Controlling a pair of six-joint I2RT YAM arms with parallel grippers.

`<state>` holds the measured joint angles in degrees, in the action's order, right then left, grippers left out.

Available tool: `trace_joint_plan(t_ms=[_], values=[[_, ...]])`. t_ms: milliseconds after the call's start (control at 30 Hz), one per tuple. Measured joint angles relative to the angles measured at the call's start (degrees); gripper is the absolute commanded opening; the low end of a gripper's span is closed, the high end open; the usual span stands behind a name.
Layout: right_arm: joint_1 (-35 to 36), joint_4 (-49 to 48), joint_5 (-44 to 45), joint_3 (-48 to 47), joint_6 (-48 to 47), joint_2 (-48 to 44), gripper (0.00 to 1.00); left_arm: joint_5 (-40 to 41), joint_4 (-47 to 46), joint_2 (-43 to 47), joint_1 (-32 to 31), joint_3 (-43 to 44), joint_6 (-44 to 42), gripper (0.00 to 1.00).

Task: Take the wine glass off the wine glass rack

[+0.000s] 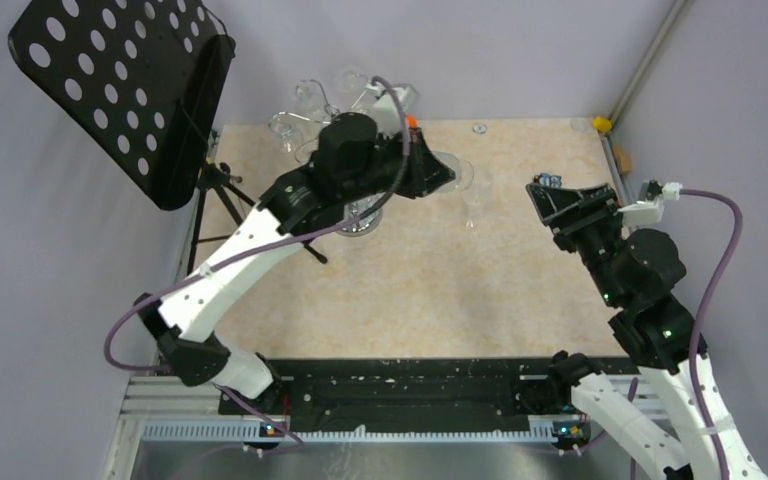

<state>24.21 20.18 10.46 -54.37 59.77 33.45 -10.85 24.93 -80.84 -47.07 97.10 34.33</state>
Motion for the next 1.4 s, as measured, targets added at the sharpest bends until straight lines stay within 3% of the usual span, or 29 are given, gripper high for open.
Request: trace_joint_plan(t_ms=[333,500,667,1400], values=[[0.0,12.5,4.7,-3.3,-11.5,-4.3,0.65,18.7,19.6,-26.1,-3.3,15.3,-10.4,0.0],[0.0,16.3,4.9,-3.3,-13.7,-7.0,0.65,21.6,25.5,-35.6,-3.3,19.1,-12.0,0.0],[0.0,18.3,4.9,-3.3,-14.5,-9.7,0.65,22.5,28.4,-45.0,-2.9,28.5,-12.6,0.0],[0.0,20.0,4.3,-2.2,-14.6,-11.0,0.63,17.9,22.1,-52.2,2.7,30.4,-14.8,0.03]])
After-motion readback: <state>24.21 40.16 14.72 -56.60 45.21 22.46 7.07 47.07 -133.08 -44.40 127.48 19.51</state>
